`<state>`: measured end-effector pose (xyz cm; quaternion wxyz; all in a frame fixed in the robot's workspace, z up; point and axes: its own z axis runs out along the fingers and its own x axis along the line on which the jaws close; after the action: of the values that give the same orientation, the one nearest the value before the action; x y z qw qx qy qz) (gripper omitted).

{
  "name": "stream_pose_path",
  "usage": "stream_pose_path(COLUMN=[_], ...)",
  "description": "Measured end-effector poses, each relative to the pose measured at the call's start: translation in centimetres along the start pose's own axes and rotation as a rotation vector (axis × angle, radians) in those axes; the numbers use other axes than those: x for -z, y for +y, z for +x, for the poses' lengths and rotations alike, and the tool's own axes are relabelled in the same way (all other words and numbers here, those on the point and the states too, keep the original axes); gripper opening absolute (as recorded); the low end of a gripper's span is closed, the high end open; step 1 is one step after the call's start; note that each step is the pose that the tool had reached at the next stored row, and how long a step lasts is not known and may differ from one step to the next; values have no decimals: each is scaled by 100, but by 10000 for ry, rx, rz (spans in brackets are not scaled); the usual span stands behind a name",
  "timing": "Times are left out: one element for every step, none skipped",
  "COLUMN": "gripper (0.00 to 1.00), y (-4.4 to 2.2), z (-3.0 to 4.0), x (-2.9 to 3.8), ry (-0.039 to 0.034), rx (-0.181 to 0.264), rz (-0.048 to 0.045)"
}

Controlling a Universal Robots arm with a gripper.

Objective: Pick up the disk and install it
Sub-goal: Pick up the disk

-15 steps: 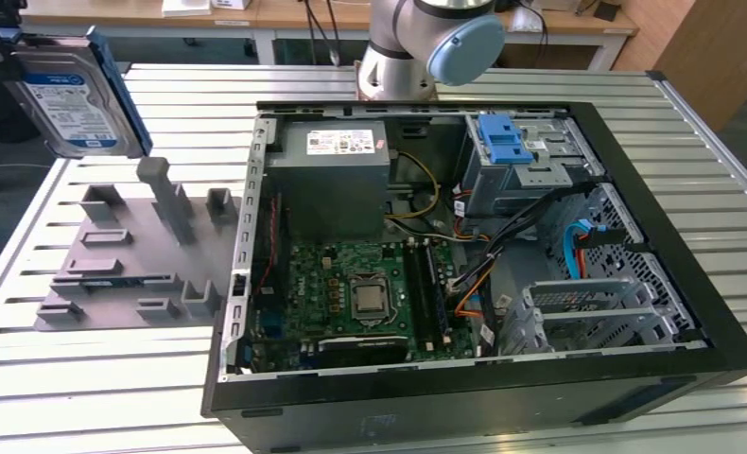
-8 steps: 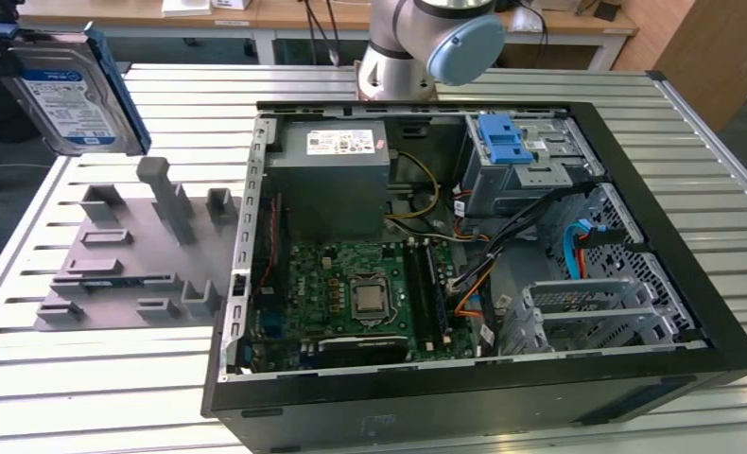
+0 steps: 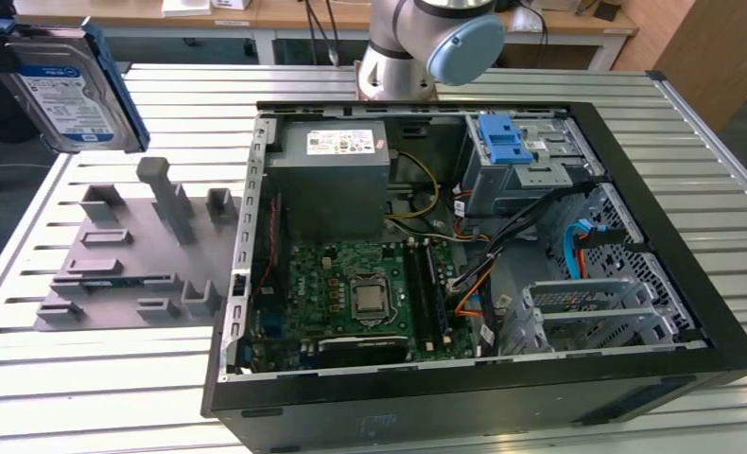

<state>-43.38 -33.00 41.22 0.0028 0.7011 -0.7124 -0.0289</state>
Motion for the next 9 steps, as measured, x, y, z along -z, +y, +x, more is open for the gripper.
stream_pose_path(gripper=[37,37,37,37,37,37,37,37,37], y=[0,0,1,1,1,1,1,2,2], z=[0,0,-1,-1,-1,-1,-1,-2,-2], x=[5,12,18,24,30,36,41,47,53], ry=[0,0,0,0,0,0,0,0,0], rx=[0,1,0,1,1,1,1,0,1], rz=[0,0,0,0,0,0,1,0,1])
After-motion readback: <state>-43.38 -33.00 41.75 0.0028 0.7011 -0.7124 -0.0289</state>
